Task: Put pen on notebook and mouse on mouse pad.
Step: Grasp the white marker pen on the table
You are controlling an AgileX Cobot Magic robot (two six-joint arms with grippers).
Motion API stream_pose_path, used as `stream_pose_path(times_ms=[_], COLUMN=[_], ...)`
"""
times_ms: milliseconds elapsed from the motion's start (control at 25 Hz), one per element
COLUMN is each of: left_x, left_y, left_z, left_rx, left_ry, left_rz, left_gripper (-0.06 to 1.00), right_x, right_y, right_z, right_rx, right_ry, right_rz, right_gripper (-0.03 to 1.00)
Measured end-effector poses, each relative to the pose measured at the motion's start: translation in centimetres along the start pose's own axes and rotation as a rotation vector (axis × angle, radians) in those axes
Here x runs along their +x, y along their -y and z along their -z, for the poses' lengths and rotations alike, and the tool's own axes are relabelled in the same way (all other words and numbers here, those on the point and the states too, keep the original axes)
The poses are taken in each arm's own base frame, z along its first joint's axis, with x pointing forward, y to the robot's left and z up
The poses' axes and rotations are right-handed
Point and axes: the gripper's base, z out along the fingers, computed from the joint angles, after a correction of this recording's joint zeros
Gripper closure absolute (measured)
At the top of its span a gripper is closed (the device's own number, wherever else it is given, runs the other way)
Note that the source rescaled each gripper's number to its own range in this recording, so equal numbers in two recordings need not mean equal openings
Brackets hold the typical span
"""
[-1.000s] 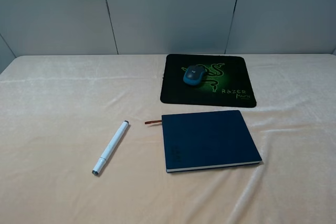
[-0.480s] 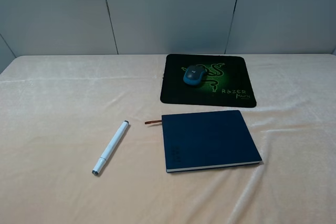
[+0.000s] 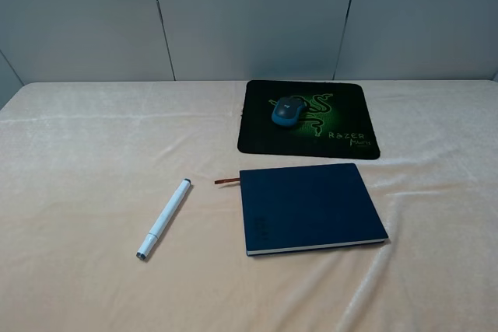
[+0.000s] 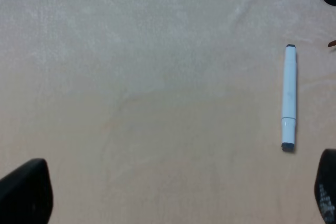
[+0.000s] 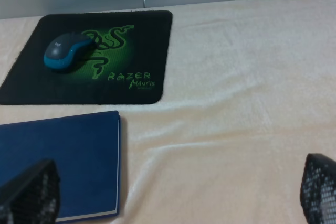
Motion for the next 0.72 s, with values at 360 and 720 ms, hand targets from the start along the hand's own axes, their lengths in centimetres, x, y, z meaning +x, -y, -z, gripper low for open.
stream_pose_path(times_ms=[360,720], left_x=[0.0,0.0], left_y=[0.0,0.0], left_z=[0.0,0.0], left_rx=[0.000,0.000], left_ry=[0.000,0.000], left_rz=[0.000,0.000], left_gripper=[-0.06,-0.06], right_x=[0.0,-4.2], right_y=[0.0,-0.4], right_z=[0.0,-2.3], right_rx=[-0.001,-0.029], right_ry=[0.000,-0.130], right_rz=[-0.001,-0.007], right_gripper=[-0.03,-0.03])
